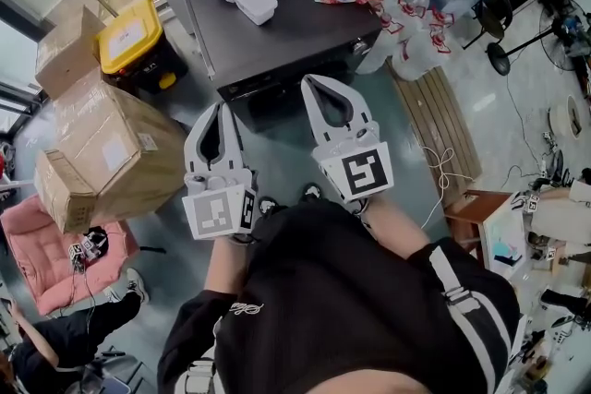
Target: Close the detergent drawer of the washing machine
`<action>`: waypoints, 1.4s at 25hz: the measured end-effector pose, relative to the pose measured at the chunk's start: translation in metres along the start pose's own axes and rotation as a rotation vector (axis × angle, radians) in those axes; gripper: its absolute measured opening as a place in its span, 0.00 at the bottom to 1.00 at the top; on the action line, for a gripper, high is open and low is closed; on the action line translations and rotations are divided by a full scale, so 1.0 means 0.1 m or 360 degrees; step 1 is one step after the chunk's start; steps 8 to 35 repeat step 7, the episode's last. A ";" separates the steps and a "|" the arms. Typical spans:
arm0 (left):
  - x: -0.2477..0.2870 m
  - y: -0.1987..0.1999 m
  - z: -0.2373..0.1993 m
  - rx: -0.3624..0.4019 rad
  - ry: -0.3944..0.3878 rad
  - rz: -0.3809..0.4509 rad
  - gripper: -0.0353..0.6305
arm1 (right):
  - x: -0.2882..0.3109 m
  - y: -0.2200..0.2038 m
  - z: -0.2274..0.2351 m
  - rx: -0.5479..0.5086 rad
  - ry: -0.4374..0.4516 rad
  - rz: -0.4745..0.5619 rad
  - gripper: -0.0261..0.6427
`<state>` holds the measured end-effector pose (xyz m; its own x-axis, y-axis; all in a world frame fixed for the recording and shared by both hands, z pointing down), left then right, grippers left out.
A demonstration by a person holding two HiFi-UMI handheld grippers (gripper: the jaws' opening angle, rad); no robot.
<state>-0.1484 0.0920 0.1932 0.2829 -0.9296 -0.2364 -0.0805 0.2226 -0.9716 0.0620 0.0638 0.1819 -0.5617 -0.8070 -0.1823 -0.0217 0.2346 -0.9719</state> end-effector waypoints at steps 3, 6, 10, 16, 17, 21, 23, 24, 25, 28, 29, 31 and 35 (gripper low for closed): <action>0.00 0.00 -0.05 0.0008 0.0017 -0.0010 0.06 | -0.01 0.01 0.04 -0.0005 -0.0018 -0.0004 0.05; -0.01 -0.01 -0.10 0.0008 0.0042 -0.0014 0.06 | -0.01 0.00 0.08 -0.0016 -0.0034 -0.0013 0.04; -0.01 -0.01 -0.12 0.0007 0.0050 -0.0015 0.06 | -0.01 0.00 0.09 -0.0019 -0.0039 -0.0016 0.04; -0.01 -0.01 -0.12 0.0007 0.0050 -0.0015 0.06 | -0.01 0.00 0.09 -0.0019 -0.0039 -0.0016 0.04; -0.01 -0.01 -0.12 0.0007 0.0050 -0.0015 0.06 | -0.01 0.00 0.09 -0.0019 -0.0039 -0.0016 0.04; -0.01 -0.01 -0.12 0.0007 0.0050 -0.0015 0.06 | -0.01 0.00 0.09 -0.0019 -0.0039 -0.0016 0.04; -0.01 -0.01 -0.12 0.0007 0.0050 -0.0015 0.06 | -0.01 0.00 0.09 -0.0019 -0.0039 -0.0016 0.04; -0.01 -0.01 -0.12 0.0007 0.0050 -0.0015 0.06 | -0.01 0.00 0.09 -0.0019 -0.0039 -0.0016 0.04; -0.01 -0.01 -0.12 0.0007 0.0050 -0.0015 0.06 | -0.01 0.00 0.09 -0.0019 -0.0039 -0.0016 0.04; -0.01 -0.01 -0.12 0.0007 0.0050 -0.0015 0.06 | -0.01 0.00 0.09 -0.0019 -0.0039 -0.0016 0.04; -0.01 -0.01 -0.12 0.0007 0.0050 -0.0015 0.06 | -0.01 0.00 0.09 -0.0019 -0.0039 -0.0016 0.04; -0.01 -0.01 -0.12 0.0007 0.0050 -0.0015 0.06 | -0.01 0.00 0.09 -0.0019 -0.0039 -0.0016 0.04; -0.01 -0.01 -0.12 0.0007 0.0050 -0.0015 0.06 | -0.01 0.00 0.09 -0.0019 -0.0039 -0.0016 0.04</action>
Point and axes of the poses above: the fingertips, and each gripper's own axes: x forward along the fingers, z to its right, y out of its top, the point moved 9 cm from there along -x, backward along the fingers, and after that the axes turned 8 degrees about z, right-handed, at the moved point
